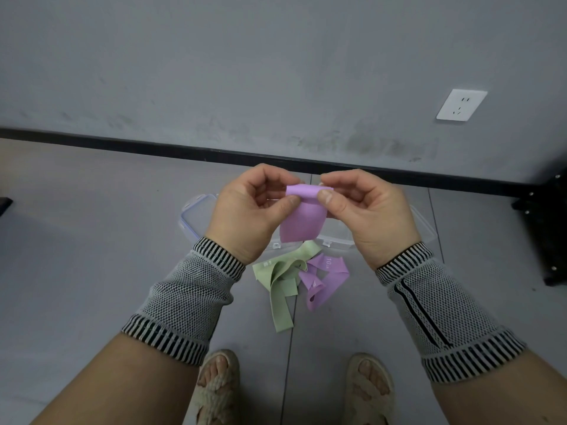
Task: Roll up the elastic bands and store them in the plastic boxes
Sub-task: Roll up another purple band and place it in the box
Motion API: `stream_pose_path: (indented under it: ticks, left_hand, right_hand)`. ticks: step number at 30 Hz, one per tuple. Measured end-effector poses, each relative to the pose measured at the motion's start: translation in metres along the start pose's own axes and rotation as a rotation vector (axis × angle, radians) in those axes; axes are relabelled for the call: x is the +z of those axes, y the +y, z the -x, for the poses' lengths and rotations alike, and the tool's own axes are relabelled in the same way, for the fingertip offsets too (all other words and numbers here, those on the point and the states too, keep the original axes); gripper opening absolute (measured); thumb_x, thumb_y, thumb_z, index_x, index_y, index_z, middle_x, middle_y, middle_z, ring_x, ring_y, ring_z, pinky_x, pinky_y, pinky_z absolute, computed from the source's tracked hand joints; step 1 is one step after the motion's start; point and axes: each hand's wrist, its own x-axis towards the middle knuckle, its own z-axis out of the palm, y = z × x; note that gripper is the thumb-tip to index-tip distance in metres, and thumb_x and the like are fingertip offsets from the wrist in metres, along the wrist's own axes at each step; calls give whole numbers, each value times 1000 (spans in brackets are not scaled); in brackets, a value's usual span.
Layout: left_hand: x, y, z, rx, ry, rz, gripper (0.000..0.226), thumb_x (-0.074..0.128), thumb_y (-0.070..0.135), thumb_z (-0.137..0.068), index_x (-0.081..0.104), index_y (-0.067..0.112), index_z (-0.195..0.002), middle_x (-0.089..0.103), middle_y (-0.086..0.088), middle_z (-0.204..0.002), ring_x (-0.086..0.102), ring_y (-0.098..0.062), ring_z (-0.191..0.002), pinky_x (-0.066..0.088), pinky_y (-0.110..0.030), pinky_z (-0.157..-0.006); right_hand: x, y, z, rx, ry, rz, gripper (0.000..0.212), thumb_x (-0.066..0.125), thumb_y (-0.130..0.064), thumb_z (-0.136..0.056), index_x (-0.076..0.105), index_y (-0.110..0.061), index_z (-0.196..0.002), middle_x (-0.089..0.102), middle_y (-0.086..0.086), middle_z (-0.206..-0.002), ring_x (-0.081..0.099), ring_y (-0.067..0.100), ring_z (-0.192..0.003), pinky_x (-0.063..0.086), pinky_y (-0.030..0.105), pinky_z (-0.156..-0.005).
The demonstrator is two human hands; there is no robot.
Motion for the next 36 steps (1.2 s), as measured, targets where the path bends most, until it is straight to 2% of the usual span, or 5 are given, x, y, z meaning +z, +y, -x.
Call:
stream_pose_path:
  ticks: [12,25,28,31,36]
  left_hand:
    - [0,0,0,-83,-65,29,28,63,-8,-82,62,19,-92,71,7,-79,67,-5,-79,52,-16,-75]
    - [0,-2,0,-32,-156,-72,30,59,20,-79,57,31,-108,65,11,-82,60,-8,-81,49,-23,-79]
    - [0,-6,0,0,-135,-213,37,61,26,-81,50,43,-112,66,16,-85,62,-10,-86,48,-32,-88]
    - [0,-8,1,-10,-104,-324,49,61,15,-88,42,51,-115,65,15,-89,59,-2,-91,43,-20,-87]
    - [9,-10,2,-62,101,-377,34,67,26,-84,50,35,-112,57,16,-102,56,1,-93,46,-17,-82]
  right_hand:
    - [-1,-4,2,-69,-2,49,21,72,2,-77,68,-18,-84,70,-8,-79,65,3,-73,51,15,-70]
    - [3,-4,5,28,-94,58,24,68,9,-77,58,-13,-79,66,-9,-72,63,7,-68,50,16,-63]
    - [8,-2,6,32,-32,112,21,68,5,-78,58,-13,-80,65,-4,-77,62,9,-70,51,18,-62]
    - [12,2,7,83,-8,135,22,69,2,-78,58,-17,-81,64,-6,-80,61,3,-70,52,18,-66]
    - [19,6,8,126,111,46,23,71,0,-78,57,-18,-77,64,-4,-76,62,8,-68,53,21,-65]
